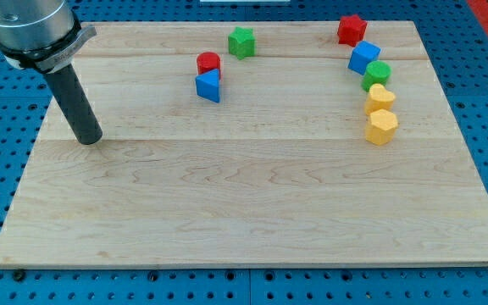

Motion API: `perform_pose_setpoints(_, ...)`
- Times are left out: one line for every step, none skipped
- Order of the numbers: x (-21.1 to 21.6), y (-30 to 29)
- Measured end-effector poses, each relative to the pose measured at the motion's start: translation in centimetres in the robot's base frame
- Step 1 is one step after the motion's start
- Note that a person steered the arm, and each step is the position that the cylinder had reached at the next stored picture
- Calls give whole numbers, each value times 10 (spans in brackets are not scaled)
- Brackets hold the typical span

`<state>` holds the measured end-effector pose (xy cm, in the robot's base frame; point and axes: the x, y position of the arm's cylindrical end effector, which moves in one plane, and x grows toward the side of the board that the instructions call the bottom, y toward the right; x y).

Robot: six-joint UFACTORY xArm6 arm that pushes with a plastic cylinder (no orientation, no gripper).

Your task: Move the red circle to the right of the blue triangle

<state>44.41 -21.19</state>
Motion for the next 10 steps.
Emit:
perform_pose_setpoints(-1,-2)
perform_pose_setpoints(-53,20)
perform_pose_setpoints(-92,60)
perform_pose_setpoints(-100,109)
perform_pose_setpoints(-148,108)
perform_pose_setpoints(-176,147)
perform_pose_setpoints(-156,166)
perform_pose_setpoints(-120,171)
perform_pose_setpoints(-108,171)
perform_pose_setpoints(-93,147)
